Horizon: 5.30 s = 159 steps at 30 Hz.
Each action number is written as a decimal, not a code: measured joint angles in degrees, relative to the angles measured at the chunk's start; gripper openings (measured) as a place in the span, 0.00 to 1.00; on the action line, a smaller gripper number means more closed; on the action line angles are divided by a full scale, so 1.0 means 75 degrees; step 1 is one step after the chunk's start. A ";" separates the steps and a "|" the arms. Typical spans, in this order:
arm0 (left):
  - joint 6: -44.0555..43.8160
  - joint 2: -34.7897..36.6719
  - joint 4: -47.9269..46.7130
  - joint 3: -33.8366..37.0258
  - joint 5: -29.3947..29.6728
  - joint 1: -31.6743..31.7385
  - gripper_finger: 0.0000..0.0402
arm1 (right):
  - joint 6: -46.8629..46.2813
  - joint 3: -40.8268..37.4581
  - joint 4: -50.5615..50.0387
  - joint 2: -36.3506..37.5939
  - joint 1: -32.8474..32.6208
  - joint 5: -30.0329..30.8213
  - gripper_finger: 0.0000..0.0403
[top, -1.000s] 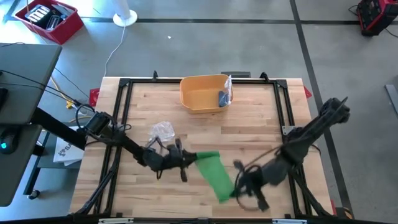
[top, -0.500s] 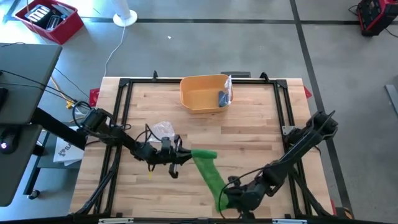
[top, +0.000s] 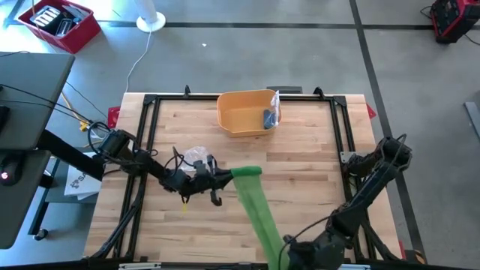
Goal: Roll bandage
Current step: Roll the green bandage
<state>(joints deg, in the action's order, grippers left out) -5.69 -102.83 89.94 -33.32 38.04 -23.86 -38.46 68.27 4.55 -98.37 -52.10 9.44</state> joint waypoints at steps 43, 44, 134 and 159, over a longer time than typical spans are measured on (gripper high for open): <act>0.2059 -0.0003 -0.4114 -0.1557 0.0286 -0.0355 0.01 | -0.1302 0.1909 -0.4821 -0.0015 -0.1360 0.5339 0.00; 0.1966 -0.0003 -0.4315 -0.1557 0.0283 -0.0371 0.01 | -0.1242 0.2316 -0.5343 -0.0015 -0.1401 0.5657 0.00; 0.1127 0.0000 -0.2583 -0.2143 -0.1673 -0.1631 0.01 | 0.5975 0.0875 0.0919 -0.0551 -0.0748 0.8221 0.43; 0.1374 -0.0003 -0.2234 -0.2137 -0.1573 -0.1629 0.01 | 0.4785 0.0877 0.0282 -0.0545 -0.0173 0.8105 0.40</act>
<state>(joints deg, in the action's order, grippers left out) 4.62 -102.85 73.19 -49.34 26.24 -36.07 -2.58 74.85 6.66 -102.45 -53.40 70.23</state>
